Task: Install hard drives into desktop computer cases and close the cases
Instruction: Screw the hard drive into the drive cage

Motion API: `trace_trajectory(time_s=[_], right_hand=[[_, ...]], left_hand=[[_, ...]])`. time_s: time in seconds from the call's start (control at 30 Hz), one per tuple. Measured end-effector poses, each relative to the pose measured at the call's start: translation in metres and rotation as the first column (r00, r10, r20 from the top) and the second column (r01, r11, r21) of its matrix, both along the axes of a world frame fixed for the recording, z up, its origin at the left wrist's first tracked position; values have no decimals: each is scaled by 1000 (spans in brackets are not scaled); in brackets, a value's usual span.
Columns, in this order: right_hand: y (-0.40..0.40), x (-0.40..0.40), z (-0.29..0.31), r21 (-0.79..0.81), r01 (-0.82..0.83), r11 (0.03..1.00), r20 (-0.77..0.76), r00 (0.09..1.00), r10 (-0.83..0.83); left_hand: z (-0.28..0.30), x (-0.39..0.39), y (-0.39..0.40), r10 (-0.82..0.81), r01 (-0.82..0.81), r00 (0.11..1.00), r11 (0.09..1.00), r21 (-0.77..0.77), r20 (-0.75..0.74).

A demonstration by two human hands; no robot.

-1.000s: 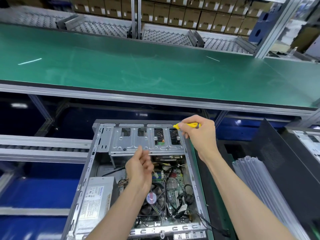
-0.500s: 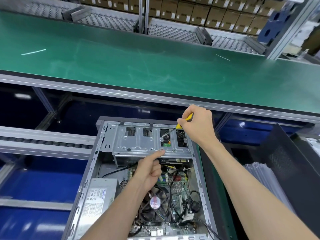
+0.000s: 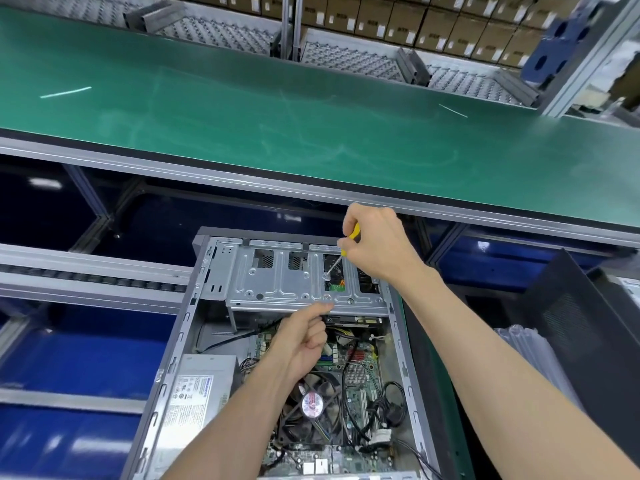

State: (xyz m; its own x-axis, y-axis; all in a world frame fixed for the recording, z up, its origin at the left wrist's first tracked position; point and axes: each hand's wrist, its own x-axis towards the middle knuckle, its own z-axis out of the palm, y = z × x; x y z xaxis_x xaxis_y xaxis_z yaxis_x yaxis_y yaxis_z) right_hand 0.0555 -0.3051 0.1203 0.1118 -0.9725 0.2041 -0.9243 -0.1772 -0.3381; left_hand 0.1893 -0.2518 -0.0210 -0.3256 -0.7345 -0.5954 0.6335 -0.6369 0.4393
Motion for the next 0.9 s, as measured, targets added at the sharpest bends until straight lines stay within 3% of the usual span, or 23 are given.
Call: trace_trajectory(time_s=[0.17, 0.33, 0.5, 0.63, 0.8, 0.9], right_hand=[[-4, 11, 12, 82, -124, 989, -145, 980, 134], [-4, 20, 15, -21, -22, 1000, -307, 952, 15], [-7, 21, 20, 97, -68, 993, -232, 969, 89], [-6, 24, 19, 6, -12, 1000, -333, 943, 13], [-7, 25, 24, 132, -72, 989, -213, 972, 99], [-7, 29, 21, 56, -12, 998, -304, 952, 29]], left_hand=[[-1, 2, 1, -14, 14, 1000, 1000, -19, -7], [-3, 2, 1, -19, 19, 1000, 1000, -20, -5], [-3, 2, 0, -21, 21, 1000, 999, -24, -11], [-4, 3, 0, -22, 22, 1000, 999, -27, -11], [-4, 3, 0, -23, 23, 1000, 999, -29, -16], [-4, 3, 0, -21, 21, 1000, 999, -25, -13]])
